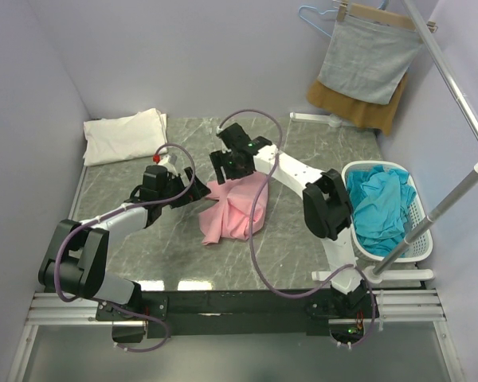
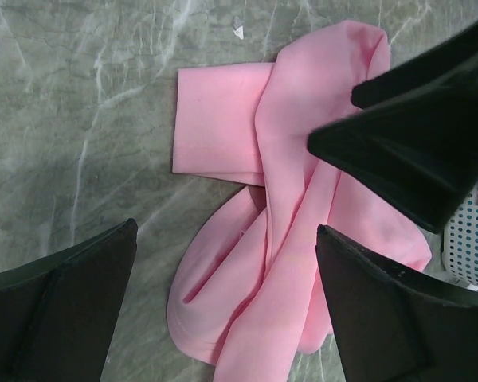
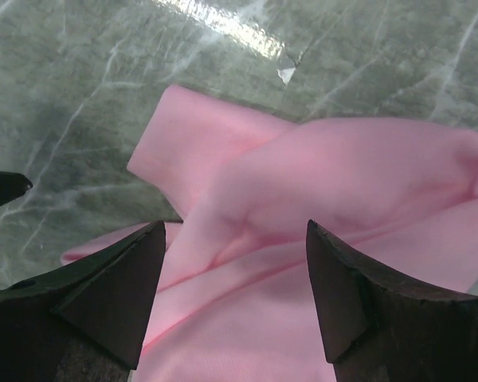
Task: Fold and stack the t-shirts
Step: Move the tshirt to the center of the board, then flatten out the tshirt
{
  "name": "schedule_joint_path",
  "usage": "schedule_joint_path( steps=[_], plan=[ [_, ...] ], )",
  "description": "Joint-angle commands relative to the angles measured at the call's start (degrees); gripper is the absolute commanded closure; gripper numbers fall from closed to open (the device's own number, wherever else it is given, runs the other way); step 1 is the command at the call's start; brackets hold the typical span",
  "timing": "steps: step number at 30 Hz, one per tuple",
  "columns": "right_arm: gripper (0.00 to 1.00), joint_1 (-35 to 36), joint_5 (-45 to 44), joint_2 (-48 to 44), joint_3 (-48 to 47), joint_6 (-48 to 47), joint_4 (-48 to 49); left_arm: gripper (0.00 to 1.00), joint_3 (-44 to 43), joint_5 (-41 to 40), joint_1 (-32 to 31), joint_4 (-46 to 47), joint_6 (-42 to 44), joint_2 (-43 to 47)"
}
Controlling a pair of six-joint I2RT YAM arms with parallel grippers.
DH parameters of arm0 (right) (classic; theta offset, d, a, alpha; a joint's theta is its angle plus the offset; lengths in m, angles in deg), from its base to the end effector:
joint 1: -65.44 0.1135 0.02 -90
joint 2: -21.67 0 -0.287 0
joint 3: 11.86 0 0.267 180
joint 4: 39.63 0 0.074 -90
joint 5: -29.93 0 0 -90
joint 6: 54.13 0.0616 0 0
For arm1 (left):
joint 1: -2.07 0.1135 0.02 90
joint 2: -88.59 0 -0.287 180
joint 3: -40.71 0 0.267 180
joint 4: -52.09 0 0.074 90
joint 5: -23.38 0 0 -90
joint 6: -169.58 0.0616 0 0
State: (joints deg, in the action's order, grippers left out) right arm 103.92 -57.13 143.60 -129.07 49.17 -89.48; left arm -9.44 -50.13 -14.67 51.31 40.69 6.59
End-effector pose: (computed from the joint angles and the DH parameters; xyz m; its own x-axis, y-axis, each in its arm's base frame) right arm 0.4023 0.3238 0.2247 -0.7691 -0.3178 -0.5545 -0.4807 0.8595 0.1740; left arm 0.3004 -0.1086 0.1851 -0.7190 -0.4124 -0.5594 0.0690 0.7586 -0.6479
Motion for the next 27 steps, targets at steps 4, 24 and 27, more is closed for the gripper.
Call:
schedule_joint_path(
  steps=[4, 24, 27],
  plan=[
    [0.23, 2.56, -9.44, 5.86, -8.37, -2.31, -9.98, 0.01, -0.10, -1.20, -0.32, 1.77, -0.48, 0.43],
    [1.00, 3.44, -21.13, -19.95, 18.60, 0.67, -0.06, 0.01, -2.12, 0.91, -0.58, 2.38, 0.22, -2.64],
    [1.00, 3.44, -20.96, -29.80, 25.02, 2.16, 1.44, 0.01, -3.96, 1.09, -1.11, 2.21, 0.57, -4.83]
  ],
)
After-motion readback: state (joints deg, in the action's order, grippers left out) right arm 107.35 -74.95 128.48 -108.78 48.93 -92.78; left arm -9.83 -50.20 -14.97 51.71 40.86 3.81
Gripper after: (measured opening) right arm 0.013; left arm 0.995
